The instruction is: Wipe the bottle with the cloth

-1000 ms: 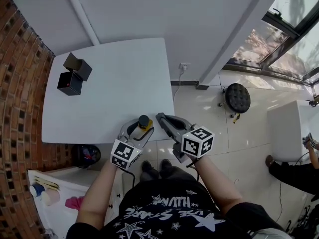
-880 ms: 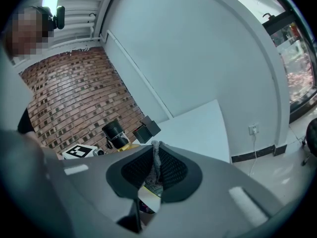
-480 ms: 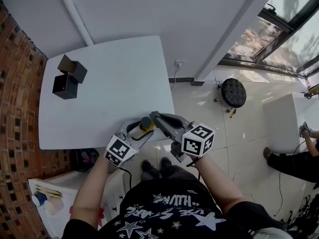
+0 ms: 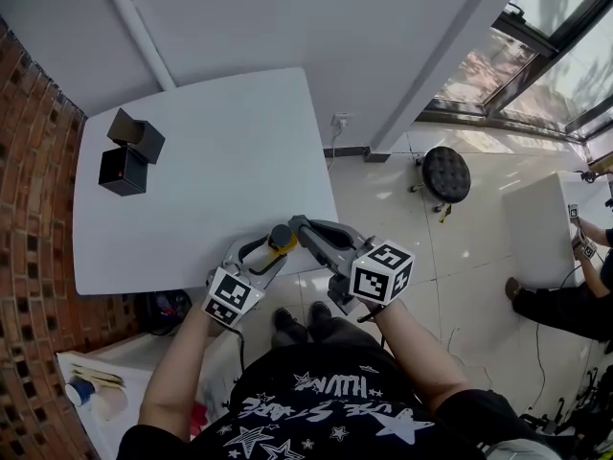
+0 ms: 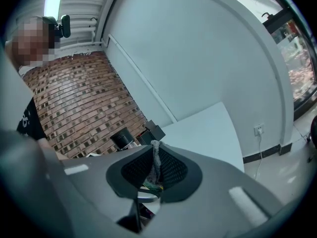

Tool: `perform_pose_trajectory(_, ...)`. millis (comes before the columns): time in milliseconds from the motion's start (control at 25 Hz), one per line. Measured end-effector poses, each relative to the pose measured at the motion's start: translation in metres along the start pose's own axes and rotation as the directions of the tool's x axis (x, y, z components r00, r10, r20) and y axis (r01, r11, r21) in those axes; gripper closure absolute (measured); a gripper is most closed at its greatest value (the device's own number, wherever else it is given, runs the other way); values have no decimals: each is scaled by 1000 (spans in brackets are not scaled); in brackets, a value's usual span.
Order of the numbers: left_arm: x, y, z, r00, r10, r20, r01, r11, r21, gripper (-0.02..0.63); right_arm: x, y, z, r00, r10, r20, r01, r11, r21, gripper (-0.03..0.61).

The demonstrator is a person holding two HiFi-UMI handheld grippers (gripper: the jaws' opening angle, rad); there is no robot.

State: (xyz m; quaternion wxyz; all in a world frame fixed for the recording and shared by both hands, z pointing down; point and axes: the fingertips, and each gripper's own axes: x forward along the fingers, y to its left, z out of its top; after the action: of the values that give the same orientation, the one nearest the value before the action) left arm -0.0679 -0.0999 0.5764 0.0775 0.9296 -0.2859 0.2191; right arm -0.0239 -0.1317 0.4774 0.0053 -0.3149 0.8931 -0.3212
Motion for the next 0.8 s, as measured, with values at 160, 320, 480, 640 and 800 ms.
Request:
perform_pose_trajectory(160,-21,5,4,995,87,42,-84,994,-65,403,2,-3,-3,1000,-14,6,13,1000,18,541)
perform_pose_trajectory(320,-49,8,13,974,204,100,-176,955,-239,403,6,-12,-14,999,-34,-1,34,998,58,541)
perform_pose_trajectory(480,-64,6,7,957,271,100,-228,922,-314,403,12,-26,-32,997,-67,-29,69,994,82,541)
perform_pose_trajectory(640,-66,0,0,957,279,73,-241,913,-330,403,18,-39,-50,994,-89,-69,95,992,87,541)
perform_pose_trajectory(800,-70,-1,2,951,301,74,-258,902,-346,403,23,-50,-65,987,-107,-116,116,990,74,541)
